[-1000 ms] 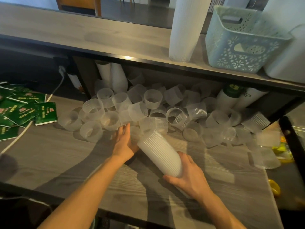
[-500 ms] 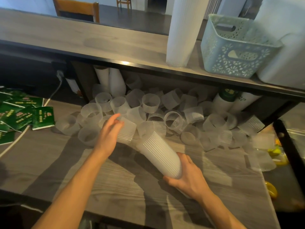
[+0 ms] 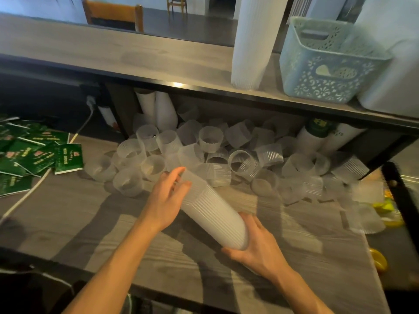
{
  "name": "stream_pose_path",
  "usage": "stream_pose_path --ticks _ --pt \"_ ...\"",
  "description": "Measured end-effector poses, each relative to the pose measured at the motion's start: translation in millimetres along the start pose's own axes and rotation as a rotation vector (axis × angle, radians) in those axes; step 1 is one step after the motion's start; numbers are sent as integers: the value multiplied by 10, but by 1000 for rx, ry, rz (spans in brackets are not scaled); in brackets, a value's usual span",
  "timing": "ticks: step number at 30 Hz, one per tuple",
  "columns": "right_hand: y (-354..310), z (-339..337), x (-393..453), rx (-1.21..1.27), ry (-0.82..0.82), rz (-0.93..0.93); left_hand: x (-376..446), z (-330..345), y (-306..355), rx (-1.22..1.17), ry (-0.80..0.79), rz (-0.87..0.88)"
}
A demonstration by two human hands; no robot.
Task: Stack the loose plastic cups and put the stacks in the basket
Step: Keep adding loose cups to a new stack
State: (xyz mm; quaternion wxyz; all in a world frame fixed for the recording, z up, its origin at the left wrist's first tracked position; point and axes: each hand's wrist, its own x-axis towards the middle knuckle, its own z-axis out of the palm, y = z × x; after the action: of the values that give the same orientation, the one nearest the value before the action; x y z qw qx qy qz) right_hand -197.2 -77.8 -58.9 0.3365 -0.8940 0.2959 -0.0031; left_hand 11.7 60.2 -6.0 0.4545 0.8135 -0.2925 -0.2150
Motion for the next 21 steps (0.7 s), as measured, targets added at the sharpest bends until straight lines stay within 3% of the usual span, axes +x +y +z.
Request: stream_pose_path --ticks 4,9,14,18,21 --pt "-2 11 -41 23 2 -2 5 -14 89 116 69 29" --pt "-41 18 -16 92 2 -2 -87 145 132 1 -175 37" --pt "-40 59 -26 74 -15 1 -94 118 28 -140 -211 -30" --pt "-145 79 43 73 -9 18 -20 6 -112 -183 -58 -41" --pt "-202 75 127 40 4 18 124 -180 -342 -9 296 -40"
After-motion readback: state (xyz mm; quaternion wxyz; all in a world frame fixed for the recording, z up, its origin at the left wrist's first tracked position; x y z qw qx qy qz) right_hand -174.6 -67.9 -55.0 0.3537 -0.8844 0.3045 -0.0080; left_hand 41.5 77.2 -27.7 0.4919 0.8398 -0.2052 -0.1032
